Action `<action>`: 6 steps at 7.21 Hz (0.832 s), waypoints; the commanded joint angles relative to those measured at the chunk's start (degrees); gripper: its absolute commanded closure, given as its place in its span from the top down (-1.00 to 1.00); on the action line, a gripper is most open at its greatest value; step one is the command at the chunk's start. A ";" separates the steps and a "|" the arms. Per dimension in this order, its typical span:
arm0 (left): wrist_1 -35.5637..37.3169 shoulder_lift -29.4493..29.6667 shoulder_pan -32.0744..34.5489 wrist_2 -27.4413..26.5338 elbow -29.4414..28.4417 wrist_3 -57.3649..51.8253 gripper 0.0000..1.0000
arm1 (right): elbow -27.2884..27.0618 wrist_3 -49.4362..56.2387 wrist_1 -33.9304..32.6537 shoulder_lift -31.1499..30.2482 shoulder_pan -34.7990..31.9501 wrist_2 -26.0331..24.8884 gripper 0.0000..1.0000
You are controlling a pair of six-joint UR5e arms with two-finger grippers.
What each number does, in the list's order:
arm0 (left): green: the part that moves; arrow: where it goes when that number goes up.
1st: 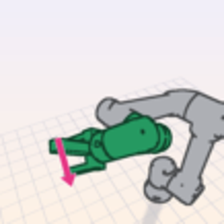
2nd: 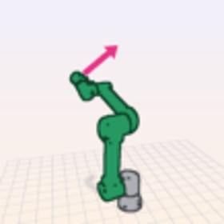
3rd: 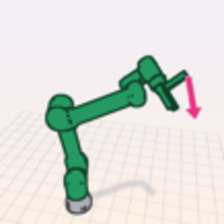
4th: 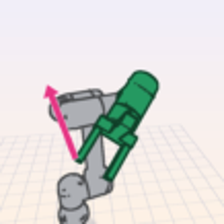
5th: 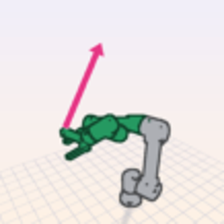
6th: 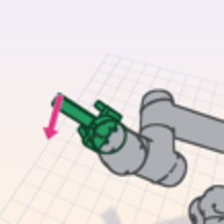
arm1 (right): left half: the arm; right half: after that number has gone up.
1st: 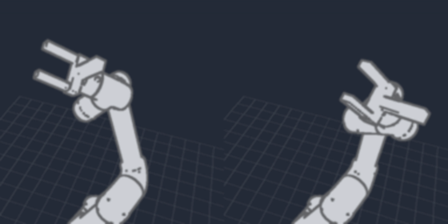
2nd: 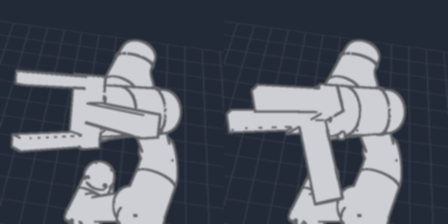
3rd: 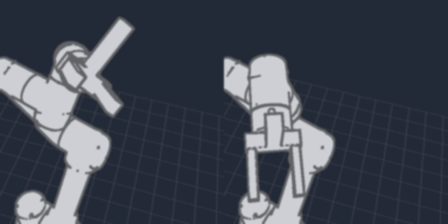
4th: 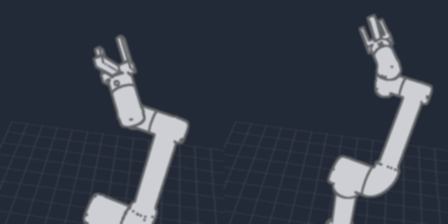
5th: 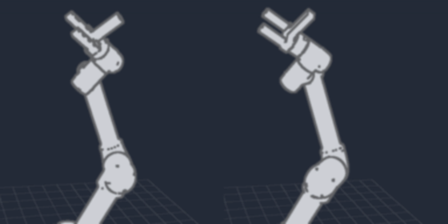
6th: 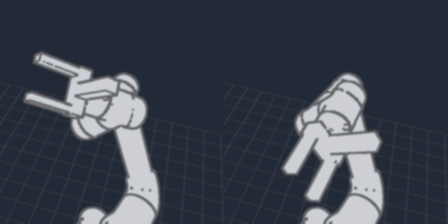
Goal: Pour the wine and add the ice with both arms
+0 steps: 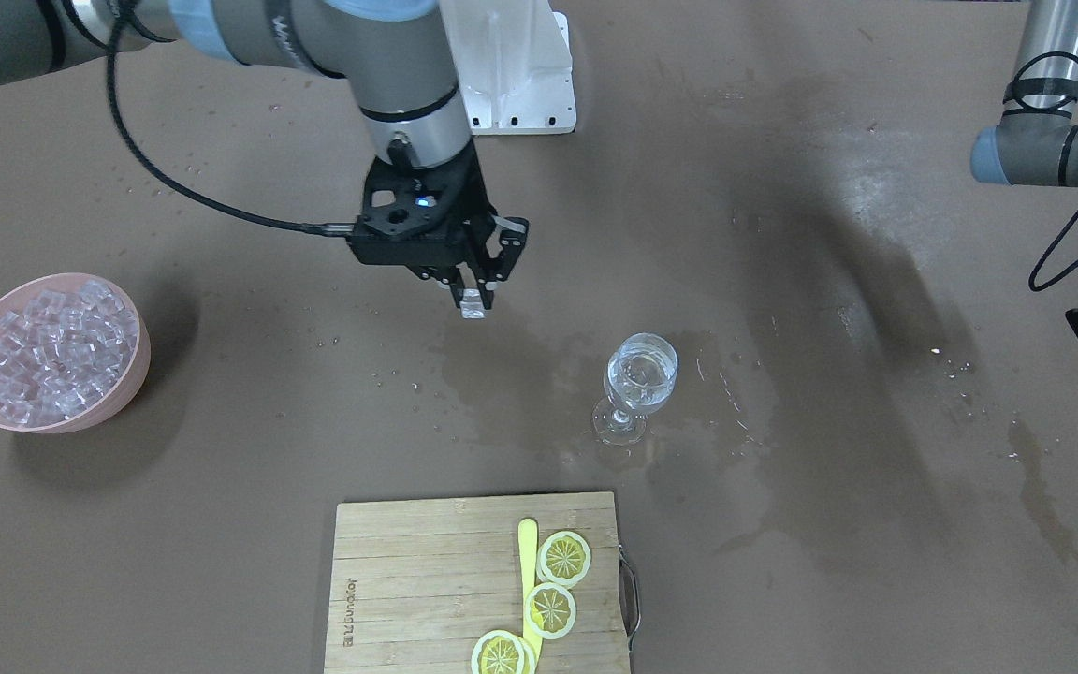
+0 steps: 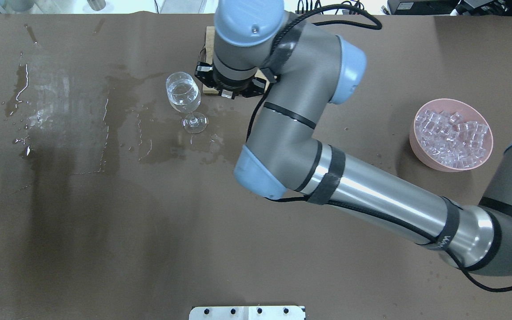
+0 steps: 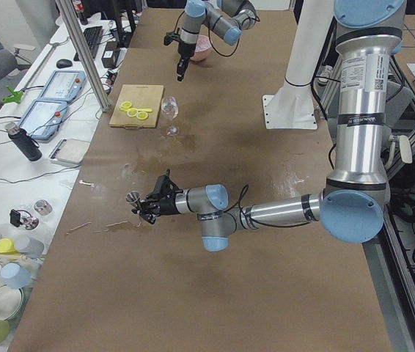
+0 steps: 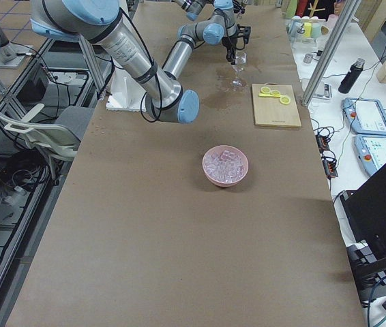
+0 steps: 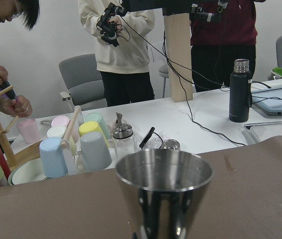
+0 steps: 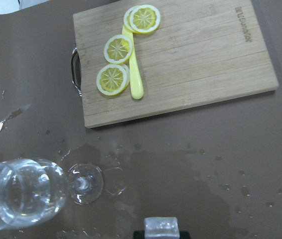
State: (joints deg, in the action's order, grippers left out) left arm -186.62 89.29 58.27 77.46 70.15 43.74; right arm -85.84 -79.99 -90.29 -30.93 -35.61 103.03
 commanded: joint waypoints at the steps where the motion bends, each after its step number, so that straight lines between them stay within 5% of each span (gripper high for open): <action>1: -5.74 0.27 -0.17 -0.38 -4.48 1.78 -0.69 | 4.37 -3.32 1.87 4.20 2.56 -2.48 -1.00; 6: -5.51 2.02 -0.87 -0.82 -7.91 4.07 -0.66 | 17.00 -3.69 8.52 11.50 2.92 -5.73 -1.00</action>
State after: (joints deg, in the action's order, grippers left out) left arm -192.54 90.54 57.57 76.45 63.36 47.41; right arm -72.37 -83.67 -84.73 -20.70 -32.72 98.36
